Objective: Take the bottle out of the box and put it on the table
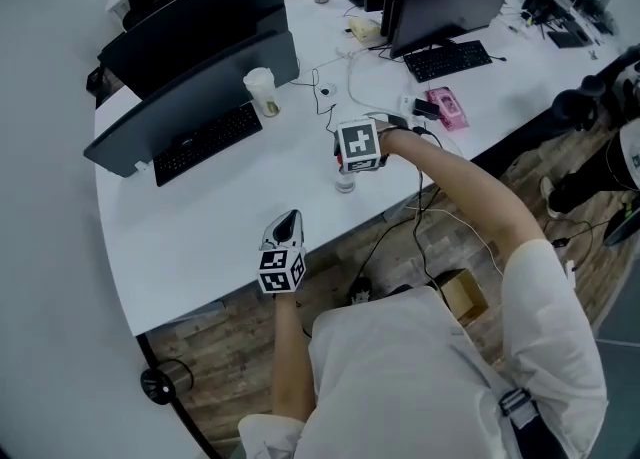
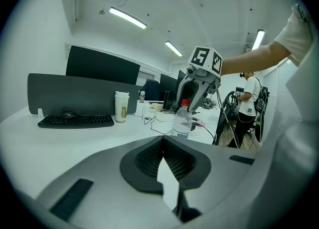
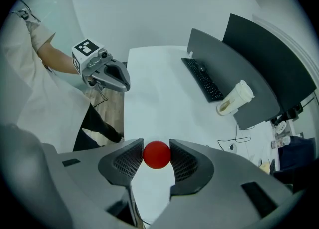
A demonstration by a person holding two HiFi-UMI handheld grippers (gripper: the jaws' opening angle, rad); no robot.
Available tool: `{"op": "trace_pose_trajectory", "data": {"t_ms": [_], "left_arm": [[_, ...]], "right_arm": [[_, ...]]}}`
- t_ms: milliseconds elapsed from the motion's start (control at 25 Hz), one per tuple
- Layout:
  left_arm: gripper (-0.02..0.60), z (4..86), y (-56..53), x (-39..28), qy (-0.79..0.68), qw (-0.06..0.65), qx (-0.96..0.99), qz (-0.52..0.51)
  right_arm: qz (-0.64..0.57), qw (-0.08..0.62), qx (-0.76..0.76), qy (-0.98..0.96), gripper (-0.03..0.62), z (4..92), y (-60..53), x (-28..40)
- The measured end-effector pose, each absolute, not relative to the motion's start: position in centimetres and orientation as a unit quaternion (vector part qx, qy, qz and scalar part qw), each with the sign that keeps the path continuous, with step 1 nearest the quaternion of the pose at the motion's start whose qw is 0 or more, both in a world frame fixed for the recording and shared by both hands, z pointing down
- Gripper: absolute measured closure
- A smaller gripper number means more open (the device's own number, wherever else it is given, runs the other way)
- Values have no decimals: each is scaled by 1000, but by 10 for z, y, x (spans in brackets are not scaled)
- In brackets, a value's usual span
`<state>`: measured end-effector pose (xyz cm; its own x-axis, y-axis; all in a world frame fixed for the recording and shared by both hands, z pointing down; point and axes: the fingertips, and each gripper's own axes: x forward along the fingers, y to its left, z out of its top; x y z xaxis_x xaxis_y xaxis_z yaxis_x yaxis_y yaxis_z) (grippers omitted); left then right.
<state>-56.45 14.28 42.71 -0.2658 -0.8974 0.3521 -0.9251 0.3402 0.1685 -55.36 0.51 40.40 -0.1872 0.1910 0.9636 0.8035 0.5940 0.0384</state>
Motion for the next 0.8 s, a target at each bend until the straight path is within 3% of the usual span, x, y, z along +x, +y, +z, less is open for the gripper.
{"op": "trace_pose_trajectory", "data": {"t_ms": [280, 800], "left_arm": [[568, 419, 141, -551, -792, 185, 581, 40], [567, 410, 140, -525, -797, 171, 572, 85]], "right_arm": [[-229, 499, -300, -780, 332, 410, -6, -554], [-50, 367, -234, -899, 326, 377, -23, -523]]}}
